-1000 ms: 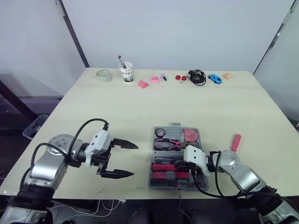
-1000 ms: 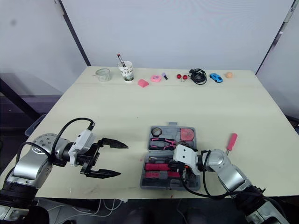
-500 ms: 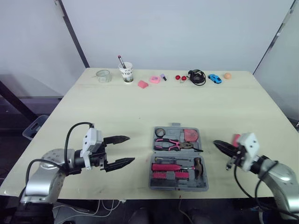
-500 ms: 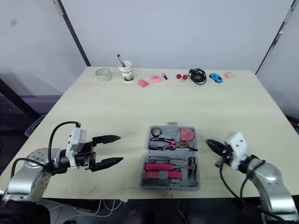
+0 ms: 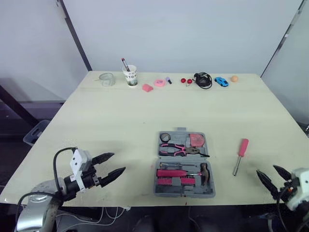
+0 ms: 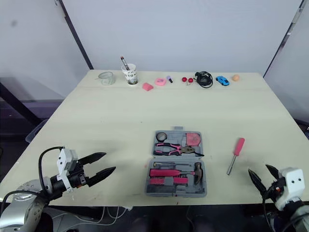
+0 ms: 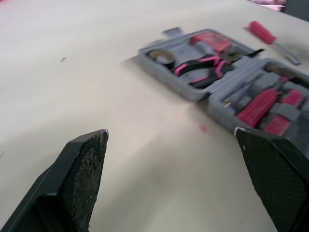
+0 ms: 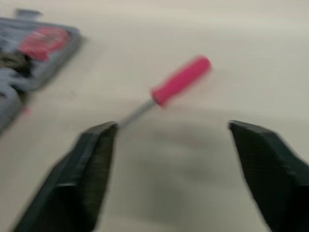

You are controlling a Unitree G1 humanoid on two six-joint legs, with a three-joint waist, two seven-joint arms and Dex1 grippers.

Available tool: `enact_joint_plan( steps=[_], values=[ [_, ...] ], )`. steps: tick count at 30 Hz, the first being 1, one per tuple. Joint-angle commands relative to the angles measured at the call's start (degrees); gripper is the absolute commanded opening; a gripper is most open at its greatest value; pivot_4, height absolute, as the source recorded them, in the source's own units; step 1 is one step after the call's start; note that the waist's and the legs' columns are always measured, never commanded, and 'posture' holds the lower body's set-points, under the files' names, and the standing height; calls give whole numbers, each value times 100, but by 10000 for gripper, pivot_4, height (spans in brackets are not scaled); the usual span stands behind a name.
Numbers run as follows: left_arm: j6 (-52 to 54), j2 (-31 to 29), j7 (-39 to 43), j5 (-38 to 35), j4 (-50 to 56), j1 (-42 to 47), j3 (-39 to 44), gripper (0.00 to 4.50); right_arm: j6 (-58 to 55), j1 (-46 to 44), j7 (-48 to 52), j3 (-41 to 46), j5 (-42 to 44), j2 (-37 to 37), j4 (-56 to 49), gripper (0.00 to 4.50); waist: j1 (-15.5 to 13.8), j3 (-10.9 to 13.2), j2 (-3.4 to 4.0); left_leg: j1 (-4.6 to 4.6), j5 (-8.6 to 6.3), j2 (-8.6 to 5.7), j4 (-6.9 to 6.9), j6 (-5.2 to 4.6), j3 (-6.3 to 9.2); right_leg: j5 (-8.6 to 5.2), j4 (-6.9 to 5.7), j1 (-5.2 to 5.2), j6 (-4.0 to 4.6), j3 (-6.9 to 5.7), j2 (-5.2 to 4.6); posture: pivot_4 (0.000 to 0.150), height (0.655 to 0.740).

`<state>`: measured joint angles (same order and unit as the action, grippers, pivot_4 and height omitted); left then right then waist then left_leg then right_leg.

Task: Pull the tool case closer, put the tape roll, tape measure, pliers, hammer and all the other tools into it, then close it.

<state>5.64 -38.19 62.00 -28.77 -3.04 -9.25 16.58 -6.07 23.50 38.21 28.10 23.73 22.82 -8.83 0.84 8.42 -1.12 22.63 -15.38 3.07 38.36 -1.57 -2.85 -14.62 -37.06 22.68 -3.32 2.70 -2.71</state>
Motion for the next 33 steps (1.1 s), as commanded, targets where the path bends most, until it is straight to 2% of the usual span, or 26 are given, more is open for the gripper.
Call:
enact_joint_plan(
  steps=[1,13,23,33],
  values=[
    [-262,30,-20,67,-167,-131,214,45000,246,165,-158,296,128,-112,-1,43813,-1,0,1,0,0,1,0,0,0,0,0,0,0,0,0,1500,7400],
    [-447,-52,135,63,-336,-89,173,45000,39,387,-659,203,149,-244,-348,43813,-10,-5,7,0,-1,11,-2,2,0,0,1,2,2,-2,-16,1500,7400],
    [-306,-441,716,15,41,592,-123,45000,-900,-374,-1495,-250,115,-231,-1090,43813,-13,-5,13,5,-1,8,-2,1,1,1,2,4,5,-5,-21,1500,7400],
    [253,-733,1597,-129,606,1803,-1060,45000,-2131,-1520,-2513,-858,-174,-367,-1140,43813,-11,-5,12,10,0,-8,-2,0,0,2,7,2,3,-7,-9,1500,7400]
  ],
)
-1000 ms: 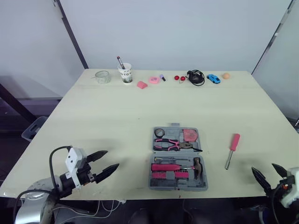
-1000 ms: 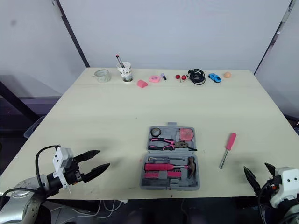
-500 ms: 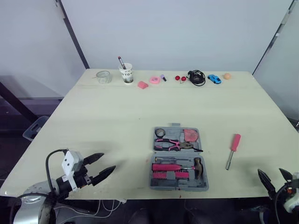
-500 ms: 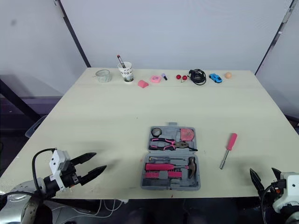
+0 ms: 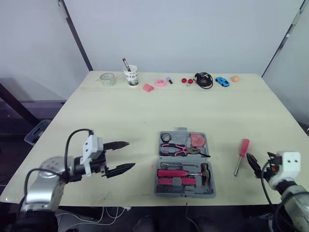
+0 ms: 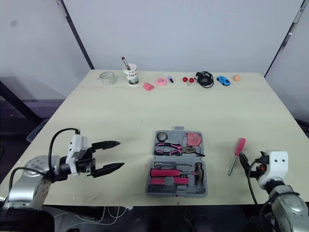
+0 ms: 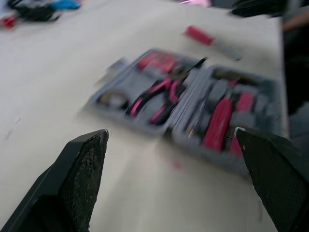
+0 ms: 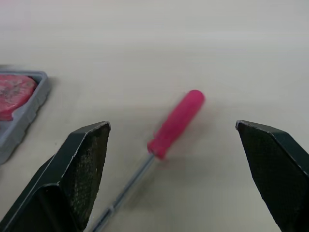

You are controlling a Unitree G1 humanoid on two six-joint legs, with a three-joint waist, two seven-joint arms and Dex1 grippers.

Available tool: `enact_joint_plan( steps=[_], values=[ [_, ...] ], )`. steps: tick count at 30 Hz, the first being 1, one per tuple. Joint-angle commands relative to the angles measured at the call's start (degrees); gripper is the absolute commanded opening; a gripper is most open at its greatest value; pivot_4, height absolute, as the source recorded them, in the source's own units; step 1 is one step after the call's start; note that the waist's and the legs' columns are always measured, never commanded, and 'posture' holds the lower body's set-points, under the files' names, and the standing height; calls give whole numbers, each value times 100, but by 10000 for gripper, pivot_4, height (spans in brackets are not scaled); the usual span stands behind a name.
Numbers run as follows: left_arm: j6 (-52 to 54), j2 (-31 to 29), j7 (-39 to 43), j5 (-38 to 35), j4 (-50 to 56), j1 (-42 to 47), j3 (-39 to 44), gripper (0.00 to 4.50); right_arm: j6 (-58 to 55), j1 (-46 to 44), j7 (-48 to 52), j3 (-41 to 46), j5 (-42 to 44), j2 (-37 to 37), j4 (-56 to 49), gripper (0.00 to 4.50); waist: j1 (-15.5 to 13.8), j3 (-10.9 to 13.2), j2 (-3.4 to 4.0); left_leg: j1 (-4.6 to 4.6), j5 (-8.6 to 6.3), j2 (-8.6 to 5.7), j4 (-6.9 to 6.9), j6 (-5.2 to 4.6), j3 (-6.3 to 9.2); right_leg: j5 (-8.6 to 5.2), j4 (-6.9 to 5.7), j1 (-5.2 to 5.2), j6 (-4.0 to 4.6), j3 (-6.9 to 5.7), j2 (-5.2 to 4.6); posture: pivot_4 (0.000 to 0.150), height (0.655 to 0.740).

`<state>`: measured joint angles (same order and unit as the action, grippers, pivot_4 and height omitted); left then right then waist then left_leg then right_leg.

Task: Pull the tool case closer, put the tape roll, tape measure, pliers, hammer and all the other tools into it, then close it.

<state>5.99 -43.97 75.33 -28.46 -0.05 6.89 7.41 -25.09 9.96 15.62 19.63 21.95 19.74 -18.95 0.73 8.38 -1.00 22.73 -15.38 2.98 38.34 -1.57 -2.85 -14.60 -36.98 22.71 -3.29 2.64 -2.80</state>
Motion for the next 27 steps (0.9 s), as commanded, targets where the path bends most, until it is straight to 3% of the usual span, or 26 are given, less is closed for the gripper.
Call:
enact_joint_plan(
  steps=[1,12,22,25,27],
  values=[
    [315,-174,350,-201,378,300,-224,45000,-266,-250,-293,-86,-43,-77,-101,43813,1,0,0,0,0,-4,0,0,0,0,0,0,0,-1,2,1500,7400],
    [484,-113,796,-154,635,1151,-772,45000,88,-849,-878,-466,-668,-596,1027,43813,11,3,2,4,0,-14,-2,-1,-4,-1,0,0,-2,3,14,1500,7400],
    [773,-75,859,-311,1026,1367,-875,45000,473,-1446,-1407,-515,-1050,-1012,2121,43813,19,5,3,4,1,-15,-2,-1,-2,-1,-3,0,-3,2,17,1500,7400],
    [822,-76,848,-326,1082,1403,-876,45000,563,-1508,-1475,-493,-1104,-1029,2246,35483,22,5,2,5,1,-16,-2,-1,-1,-1,-1,0,-3,5,16,1500,7400],
    [837,-66,836,-326,1095,1417,-874,45000,618,-1550,-1483,-490,-1109,-1035,2292,23498,23,5,2,5,1,-17,-1,-1,-1,-1,-2,0,-4,6,16,1500,7400]
  ],
)
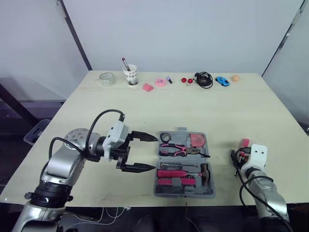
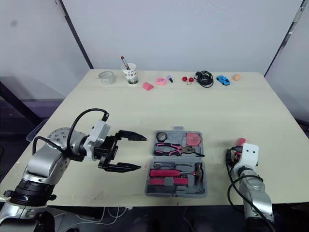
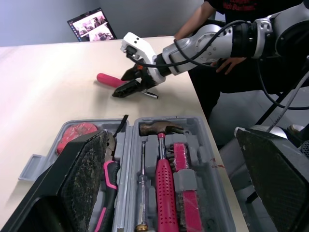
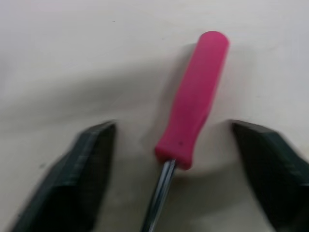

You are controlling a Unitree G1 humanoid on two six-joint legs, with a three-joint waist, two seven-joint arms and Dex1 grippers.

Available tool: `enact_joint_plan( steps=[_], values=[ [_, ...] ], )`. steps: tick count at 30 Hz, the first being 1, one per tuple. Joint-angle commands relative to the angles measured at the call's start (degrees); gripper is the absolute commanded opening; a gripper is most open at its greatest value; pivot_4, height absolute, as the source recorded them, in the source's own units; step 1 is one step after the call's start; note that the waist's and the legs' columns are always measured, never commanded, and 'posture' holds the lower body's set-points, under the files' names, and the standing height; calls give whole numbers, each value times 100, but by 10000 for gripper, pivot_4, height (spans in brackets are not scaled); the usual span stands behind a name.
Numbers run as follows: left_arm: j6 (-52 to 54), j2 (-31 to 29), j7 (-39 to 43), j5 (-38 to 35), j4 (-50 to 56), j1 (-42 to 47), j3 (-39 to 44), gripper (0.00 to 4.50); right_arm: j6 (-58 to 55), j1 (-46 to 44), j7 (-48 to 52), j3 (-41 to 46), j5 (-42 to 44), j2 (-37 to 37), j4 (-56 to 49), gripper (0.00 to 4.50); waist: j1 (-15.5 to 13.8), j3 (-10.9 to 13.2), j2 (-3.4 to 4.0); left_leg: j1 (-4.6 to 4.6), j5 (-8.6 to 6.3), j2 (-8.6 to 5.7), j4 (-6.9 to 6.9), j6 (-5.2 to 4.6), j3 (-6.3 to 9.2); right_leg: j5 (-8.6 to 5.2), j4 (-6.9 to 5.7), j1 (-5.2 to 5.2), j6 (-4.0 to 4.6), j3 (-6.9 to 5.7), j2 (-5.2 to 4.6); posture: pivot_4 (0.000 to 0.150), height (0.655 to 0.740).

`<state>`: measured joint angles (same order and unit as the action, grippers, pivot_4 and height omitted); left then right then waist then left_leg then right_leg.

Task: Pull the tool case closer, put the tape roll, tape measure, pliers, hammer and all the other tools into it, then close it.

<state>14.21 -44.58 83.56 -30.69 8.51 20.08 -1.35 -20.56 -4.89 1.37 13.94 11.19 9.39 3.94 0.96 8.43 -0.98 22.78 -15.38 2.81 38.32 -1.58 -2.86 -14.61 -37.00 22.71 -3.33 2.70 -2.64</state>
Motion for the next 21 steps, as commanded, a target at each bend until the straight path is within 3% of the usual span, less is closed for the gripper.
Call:
enact_joint_plan(
  steps=[1,2,3,4,5,15,21],
  values=[
    [16,3,6,-97,238,102,1,45000,173,-78,-53,72,-37,7,17,18692,1,0,0,0,0,0,0,0,1,0,0,0,0,0,0,1500,7400],
    [9,10,4,-89,228,103,2,45000,164,-86,-51,56,-51,20,22,16487,2,0,0,-1,0,0,0,0,1,0,0,0,0,0,0,1500,7400],
    [9,19,-6,-82,220,102,3,45000,150,-89,-59,53,-60,30,25,9950,1,0,0,-1,0,0,0,0,1,0,-1,0,0,-1,0,1500,7400],
    [11,25,-13,-78,214,104,2,45000,142,-92,-65,53,-65,38,28,6140,-6,0,0,-1,0,0,0,0,1,0,-1,0,0,-1,1,1500,7400],
    [-1,32,-10,-69,204,95,1,45000,118,-103,-83,67,-63,39,19,4301,-10,0,0,-1,0,0,0,0,1,0,-1,0,0,-2,1,1500,7400],
    [-8,112,-35,-81,190,57,32,45000,-168,53,113,49,-71,319,-513,4208,-6,1,2,0,0,-1,-1,0,2,0,-1,0,0,-1,0,1500,7400],
    [-41,102,13,-76,127,41,49,45000,-497,375,810,-8,134,838,-1339,4208,-3,1,3,0,0,-1,-1,0,2,0,-1,0,-1,-1,1,1500,7400]
  ],
)
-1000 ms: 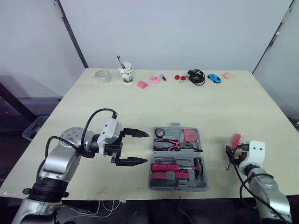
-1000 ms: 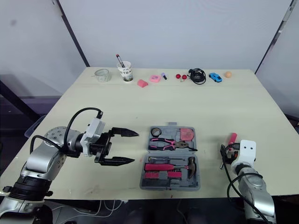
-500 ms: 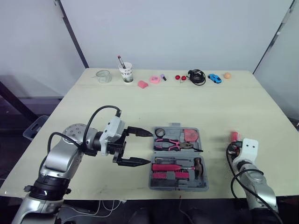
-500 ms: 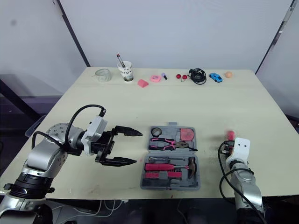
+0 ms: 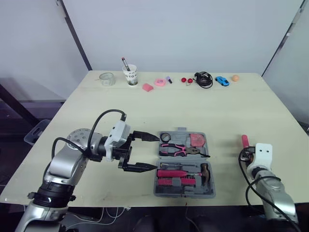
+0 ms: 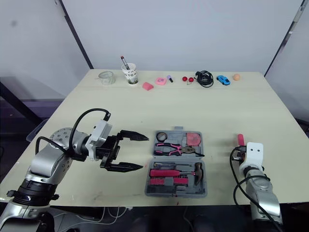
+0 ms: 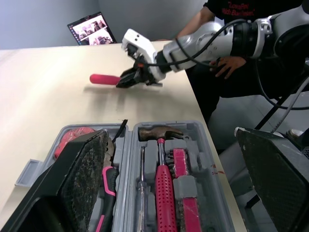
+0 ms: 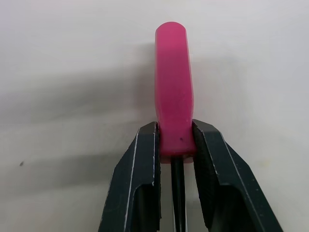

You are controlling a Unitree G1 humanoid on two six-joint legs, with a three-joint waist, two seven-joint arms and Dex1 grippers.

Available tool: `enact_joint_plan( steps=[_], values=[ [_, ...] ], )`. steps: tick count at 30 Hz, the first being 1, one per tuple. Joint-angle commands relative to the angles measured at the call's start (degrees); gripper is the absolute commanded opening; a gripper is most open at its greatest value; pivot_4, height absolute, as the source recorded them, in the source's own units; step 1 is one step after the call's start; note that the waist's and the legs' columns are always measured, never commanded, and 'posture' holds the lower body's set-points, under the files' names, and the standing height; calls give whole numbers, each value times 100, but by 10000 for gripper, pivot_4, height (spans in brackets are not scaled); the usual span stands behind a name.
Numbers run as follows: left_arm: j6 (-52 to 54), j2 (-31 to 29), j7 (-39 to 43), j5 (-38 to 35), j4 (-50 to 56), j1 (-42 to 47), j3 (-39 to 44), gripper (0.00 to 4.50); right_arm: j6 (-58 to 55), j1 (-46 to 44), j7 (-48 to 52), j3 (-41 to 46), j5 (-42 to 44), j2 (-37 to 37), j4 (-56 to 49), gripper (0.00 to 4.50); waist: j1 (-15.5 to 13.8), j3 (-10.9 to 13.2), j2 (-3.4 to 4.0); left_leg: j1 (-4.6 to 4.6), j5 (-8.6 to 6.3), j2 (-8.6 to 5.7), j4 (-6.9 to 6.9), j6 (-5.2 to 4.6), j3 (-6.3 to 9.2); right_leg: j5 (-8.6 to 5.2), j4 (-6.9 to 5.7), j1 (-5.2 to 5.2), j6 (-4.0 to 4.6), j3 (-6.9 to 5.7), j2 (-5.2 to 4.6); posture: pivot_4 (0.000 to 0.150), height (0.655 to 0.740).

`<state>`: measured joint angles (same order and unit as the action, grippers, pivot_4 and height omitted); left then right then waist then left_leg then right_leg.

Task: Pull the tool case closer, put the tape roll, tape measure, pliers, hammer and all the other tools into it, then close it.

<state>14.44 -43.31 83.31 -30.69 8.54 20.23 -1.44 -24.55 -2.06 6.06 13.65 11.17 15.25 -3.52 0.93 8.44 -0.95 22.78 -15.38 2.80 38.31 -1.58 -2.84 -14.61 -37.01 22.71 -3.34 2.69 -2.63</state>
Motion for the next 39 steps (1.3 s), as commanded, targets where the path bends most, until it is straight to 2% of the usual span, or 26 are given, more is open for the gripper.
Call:
enact_joint_plan(
  steps=[1,13,17,22,27,32,39],
  values=[
    [-78,-34,55,-69,119,18,58,45000,-151,147,481,1,159,369,-719,4208,0,0,0,-1,0,0,0,0,0,0,0,0,0,0,0,1500,7400],
    [-412,-248,584,-60,-230,-65,183,45000,-733,731,3470,-532,1204,2589,-2437,4208,-5,2,-2,0,0,1,1,0,-1,-1,1,-1,0,-2,3,1500,7400],
    [-548,-329,723,-43,-370,-78,184,45000,-757,620,3970,-847,1281,2974,-2635,4208,-22,3,-6,1,0,1,3,0,1,-1,2,-1,0,-5,4,1500,7400],
    [-701,-510,880,-80,-421,-296,230,45000,-628,172,4666,-1657,1063,3412,-2825,4208,-26,7,-13,4,0,0,4,0,3,-1,6,-1,0,-4,2,1500,7400],
    [-957,-736,918,-84,-445,-567,199,45000,-524,-523,5005,-2703,544,3413,-2744,4208,-21,10,-19,2,0,6,4,0,6,-1,5,0,1,-8,3,1500,7400],
    [-1162,-855,918,-113,-452,-759,165,45000,-704,-1240,5120,-3544,218,3056,-2672,4208,-32,12,-23,4,0,6,5,0,4,-1,6,0,1,-10,1,1500,7400],
    [-1562,-922,918,-90,-405,-1155,198,45000,-1035,-1713,5095,-4372,-277,2693,-2588,4208,-41,12,-23,8,0,9,5,0,1,-1,5,2,2,-19,0,1500,7400]
  ],
)
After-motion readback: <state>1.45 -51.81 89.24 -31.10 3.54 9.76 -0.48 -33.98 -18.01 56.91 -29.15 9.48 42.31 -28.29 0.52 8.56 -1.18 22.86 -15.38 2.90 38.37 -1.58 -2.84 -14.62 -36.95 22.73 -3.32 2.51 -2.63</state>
